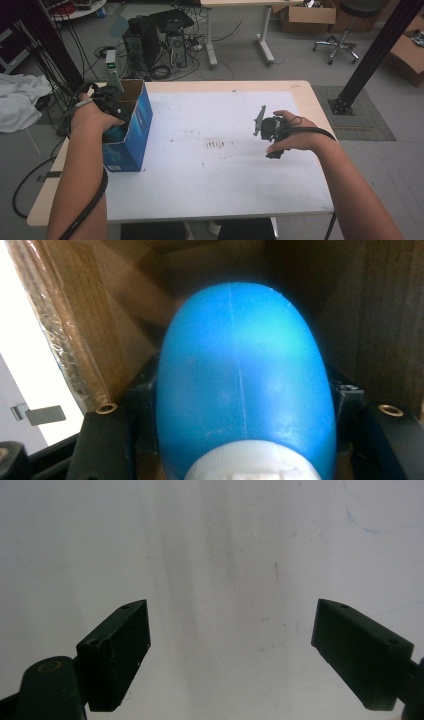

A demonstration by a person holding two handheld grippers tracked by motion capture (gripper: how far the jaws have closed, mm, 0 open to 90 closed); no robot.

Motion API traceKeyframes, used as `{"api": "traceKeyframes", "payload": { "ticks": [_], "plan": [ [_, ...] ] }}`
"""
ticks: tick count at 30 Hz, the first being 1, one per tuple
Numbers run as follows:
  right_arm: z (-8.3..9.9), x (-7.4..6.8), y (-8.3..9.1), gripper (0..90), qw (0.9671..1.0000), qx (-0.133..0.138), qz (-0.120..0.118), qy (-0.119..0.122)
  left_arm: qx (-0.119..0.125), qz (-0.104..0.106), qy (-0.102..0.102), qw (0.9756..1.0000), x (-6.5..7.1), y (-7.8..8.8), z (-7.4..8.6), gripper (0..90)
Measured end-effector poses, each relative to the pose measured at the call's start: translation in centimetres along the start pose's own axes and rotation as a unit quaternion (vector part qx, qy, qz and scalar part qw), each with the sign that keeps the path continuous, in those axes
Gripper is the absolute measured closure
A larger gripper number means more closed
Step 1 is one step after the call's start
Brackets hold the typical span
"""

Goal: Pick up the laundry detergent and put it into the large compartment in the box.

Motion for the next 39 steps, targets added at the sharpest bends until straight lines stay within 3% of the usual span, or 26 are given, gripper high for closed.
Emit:
{"api": "traceKeyframes", "payload": {
  "ticks": [11,19,23,33,39],
  "plan": [
    [-0.2,0.0,-0.3,15.9,1.0000,-0.001,0.000,0.001,-0.001,0.003,0.002,1.0000,0.3,0.8,0.1,32.9],
    [-0.4,-0.1,-0.3,15.9,1.0000,-0.001,0.002,0.004,0.004,-0.007,-0.001,1.0000,0.6,1.3,0.2,30.8],
    [-0.4,-0.1,-0.2,15.9,1.0000,0.000,0.003,0.004,-0.005,0.006,0.004,1.0000,0.7,1.5,0.4,31.1],
    [-0.4,0.1,-0.2,15.9,1.0000,0.003,0.005,0.005,0.009,-0.016,-0.009,0.9998,1.2,3.1,0.8,26.0],
    [-0.6,0.0,-0.2,15.9,1.0000,0.006,0.007,0.004,0.012,-0.019,-0.009,0.9997,1.4,3.6,1.0,23.5]
  ]
}}
Point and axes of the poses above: each handheld gripper's, and its own axes: y roughly backward along the jaws, z roughly out of its underside, x roughly to its right, the point moved 1 cm from there along -y, roughly forward along the jaws, and after that the axes turned 7 degrees about y, right-handed, at the moved point
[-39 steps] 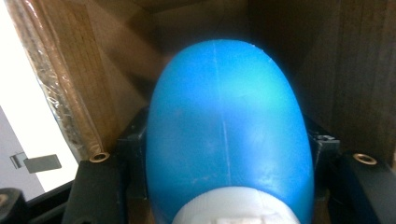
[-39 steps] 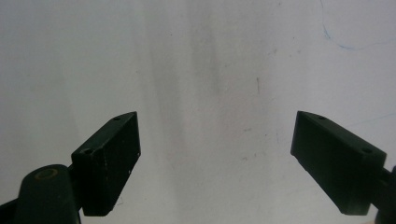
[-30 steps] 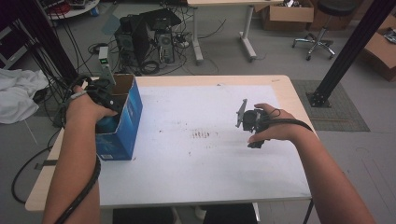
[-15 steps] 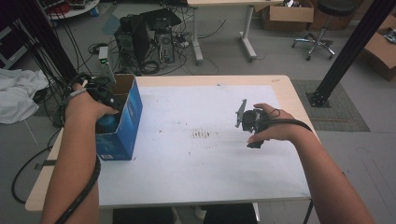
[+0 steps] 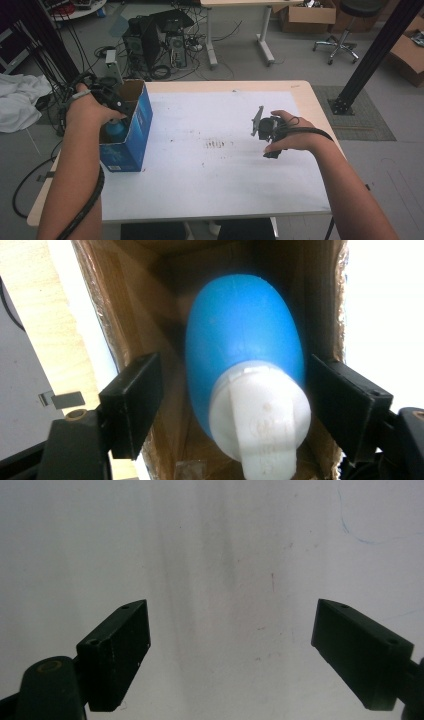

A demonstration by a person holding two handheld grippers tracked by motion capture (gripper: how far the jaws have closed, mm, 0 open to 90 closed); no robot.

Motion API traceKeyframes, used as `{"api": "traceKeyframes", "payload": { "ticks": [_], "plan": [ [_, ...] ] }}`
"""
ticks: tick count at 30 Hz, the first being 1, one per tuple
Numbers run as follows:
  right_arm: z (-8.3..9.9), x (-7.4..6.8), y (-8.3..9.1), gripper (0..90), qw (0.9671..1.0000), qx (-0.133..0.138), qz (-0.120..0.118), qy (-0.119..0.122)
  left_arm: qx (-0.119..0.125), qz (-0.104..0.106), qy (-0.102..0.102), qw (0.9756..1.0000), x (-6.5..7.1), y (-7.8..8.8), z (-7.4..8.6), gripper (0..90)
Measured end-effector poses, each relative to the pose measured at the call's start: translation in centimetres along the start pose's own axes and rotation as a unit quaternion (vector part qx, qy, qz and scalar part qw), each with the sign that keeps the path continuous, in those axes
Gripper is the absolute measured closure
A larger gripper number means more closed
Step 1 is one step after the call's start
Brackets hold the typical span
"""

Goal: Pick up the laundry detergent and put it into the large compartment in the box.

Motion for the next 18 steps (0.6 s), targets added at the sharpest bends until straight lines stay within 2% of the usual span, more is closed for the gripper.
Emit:
{"api": "traceKeyframes", "payload": {
  "ticks": [6,8,18],
  "plan": [
    [-0.2,0.0,0.1,15.9,1.0000,0.005,-0.001,0.002,0.004,-0.006,-0.006,1.0000,0.2,0.7,0.3,22.3],
    [-0.1,0.0,0.2,15.9,1.0000,0.003,-0.001,0.002,0.006,-0.008,-0.003,0.9999,0.1,1.2,0.4,21.6],
    [0.1,0.0,0.5,15.9,1.0000,0.005,0.000,0.000,0.014,-0.015,-0.019,0.9996,0.5,2.9,1.0,15.7]
  ]
}}
Point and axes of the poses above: each handheld gripper's, and its own axes: y roughly backward along the jaws, z roughly out of its underside, x roughly to its right, the point moved 1 cm from there along -y, roughly forward along the jaws, and after that the axes turned 7 degrees about y, right-handed, at the moved point
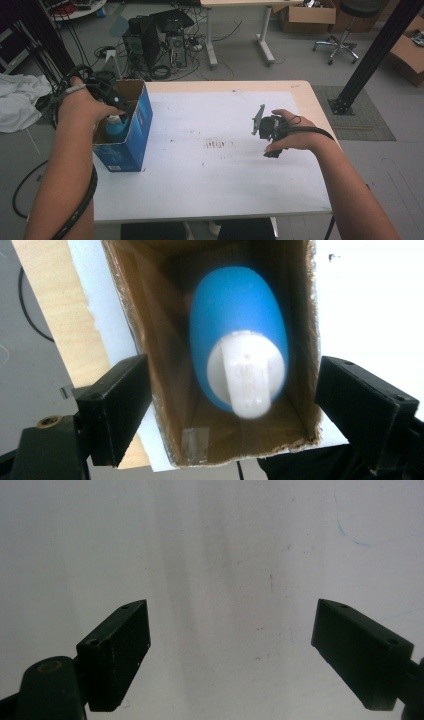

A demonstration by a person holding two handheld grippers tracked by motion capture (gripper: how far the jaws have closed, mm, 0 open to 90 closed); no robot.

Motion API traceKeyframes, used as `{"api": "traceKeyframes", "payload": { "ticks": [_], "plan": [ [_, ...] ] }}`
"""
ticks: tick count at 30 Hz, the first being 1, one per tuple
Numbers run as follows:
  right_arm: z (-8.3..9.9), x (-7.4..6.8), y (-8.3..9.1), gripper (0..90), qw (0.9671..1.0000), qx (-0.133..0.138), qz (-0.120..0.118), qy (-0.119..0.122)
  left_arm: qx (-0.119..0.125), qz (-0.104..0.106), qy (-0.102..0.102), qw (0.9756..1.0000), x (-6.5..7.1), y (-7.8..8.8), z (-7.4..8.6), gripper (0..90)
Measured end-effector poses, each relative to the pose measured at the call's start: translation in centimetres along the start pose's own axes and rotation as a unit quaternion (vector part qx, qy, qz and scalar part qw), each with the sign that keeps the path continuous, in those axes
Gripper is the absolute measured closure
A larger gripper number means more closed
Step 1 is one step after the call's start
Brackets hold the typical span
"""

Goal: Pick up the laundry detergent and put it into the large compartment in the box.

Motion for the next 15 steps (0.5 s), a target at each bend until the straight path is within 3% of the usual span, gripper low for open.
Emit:
{"api": "traceKeyframes", "payload": {
  "ticks": [5,15],
  "plan": [
    [-0.1,-0.1,0.2,15.9,1.0000,0.002,0.002,0.000,0.003,0.005,-0.012,0.9999,0.5,0.9,0.2,15.0],
    [-0.4,-0.3,0.7,15.9,0.9999,0.010,0.002,0.004,0.006,-0.003,-0.037,0.9993,1.9,2.5,0.5,9.3]
  ]
}}
Point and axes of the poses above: each handheld gripper's, and its own axes: y roughly backward along the jaws, z roughly out of its underside, x roughly to its right, the point moved 1 cm from there along -y, roughly forward along the jaws, and after that the axes turned 7 degrees about y, right-handed, at the moved point
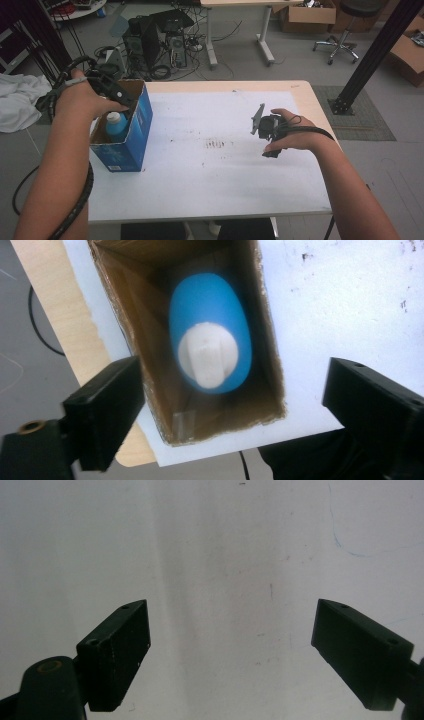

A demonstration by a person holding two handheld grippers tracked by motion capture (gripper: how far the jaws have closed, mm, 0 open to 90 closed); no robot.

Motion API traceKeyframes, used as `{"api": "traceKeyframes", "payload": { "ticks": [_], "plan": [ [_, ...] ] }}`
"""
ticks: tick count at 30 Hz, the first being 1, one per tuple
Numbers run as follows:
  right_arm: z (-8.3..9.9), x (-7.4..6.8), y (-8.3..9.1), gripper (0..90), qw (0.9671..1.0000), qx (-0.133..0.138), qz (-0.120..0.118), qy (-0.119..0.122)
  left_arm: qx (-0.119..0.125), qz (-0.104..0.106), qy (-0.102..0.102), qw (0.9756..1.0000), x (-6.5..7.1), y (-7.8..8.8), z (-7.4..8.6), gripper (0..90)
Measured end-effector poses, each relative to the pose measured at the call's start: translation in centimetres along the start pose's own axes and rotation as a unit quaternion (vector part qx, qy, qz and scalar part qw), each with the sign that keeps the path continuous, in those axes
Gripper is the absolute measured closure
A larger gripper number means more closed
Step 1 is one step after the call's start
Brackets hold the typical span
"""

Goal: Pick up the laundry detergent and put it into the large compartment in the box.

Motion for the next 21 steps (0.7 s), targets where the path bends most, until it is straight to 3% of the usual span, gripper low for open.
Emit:
{"api": "traceKeyframes", "payload": {
  "ticks": [9,15,18,21],
  "plan": [
    [0.3,0.0,0.1,15.9,1.0000,-0.001,-0.004,-0.002,-0.009,-0.001,-0.027,0.9996,1.2,0.5,-0.2,1.0],
    [0.3,0.0,0.1,15.9,1.0000,0.000,-0.006,-0.001,-0.010,0.007,-0.066,0.9977,2.3,0.8,-0.6,0.1],
    [0.3,0.1,0.1,15.9,1.0000,-0.003,-0.009,-0.001,-0.027,-0.003,-0.083,0.9962,3.0,0.7,-0.8,0.1],
    [0.3,0.1,0.2,15.9,0.9999,0.001,-0.013,0.003,-0.021,-0.003,-0.103,0.9944,3.7,0.7,-1.0,0.1]
  ]
}}
Point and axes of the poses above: each handheld gripper's, and its own axes: y roughly backward along the jaws, z roughly out of its underside, x roughly to its right, the point moved 1 cm from there along -y, roughly forward along the jaws, and after that the axes turned 7 degrees about y, right-handed, at the moved point
